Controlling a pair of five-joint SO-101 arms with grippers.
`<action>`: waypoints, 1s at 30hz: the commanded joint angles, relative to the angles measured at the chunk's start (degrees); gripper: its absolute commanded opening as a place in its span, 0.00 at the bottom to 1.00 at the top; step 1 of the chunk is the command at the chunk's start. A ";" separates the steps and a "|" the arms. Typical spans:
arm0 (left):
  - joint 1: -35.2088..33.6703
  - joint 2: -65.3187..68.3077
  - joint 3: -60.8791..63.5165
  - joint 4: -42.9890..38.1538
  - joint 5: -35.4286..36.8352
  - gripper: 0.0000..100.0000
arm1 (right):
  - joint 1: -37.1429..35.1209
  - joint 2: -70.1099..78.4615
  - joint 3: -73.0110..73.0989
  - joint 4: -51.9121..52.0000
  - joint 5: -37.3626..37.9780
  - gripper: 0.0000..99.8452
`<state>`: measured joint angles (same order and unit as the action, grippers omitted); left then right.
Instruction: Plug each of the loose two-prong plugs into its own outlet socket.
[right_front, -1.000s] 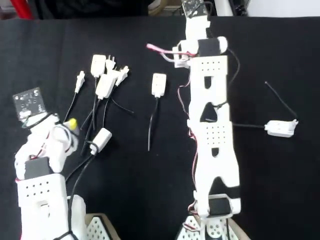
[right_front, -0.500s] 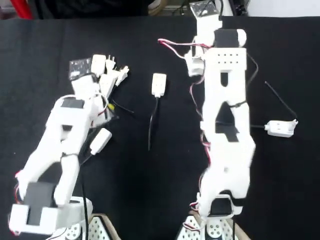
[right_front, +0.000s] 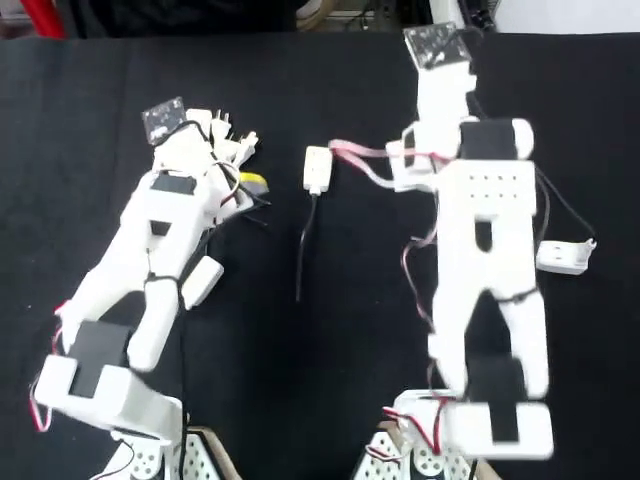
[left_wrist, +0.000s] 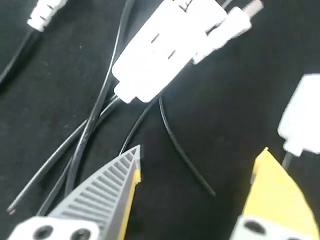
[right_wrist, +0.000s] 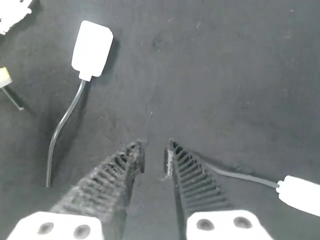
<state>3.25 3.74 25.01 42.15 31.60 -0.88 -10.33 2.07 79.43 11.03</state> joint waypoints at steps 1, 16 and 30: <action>1.36 4.92 -5.23 -1.49 1.23 0.35 | 1.05 -7.43 7.69 -5.36 0.09 0.08; 3.56 25.76 -30.55 18.55 0.97 0.02 | 1.05 -10.59 17.27 -10.46 0.00 0.08; 11.56 13.45 -16.31 21.01 -8.35 0.03 | 3.78 -10.59 17.36 -9.93 -0.79 0.08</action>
<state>11.78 24.04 1.98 64.40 24.84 0.62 -18.77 19.65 70.11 10.33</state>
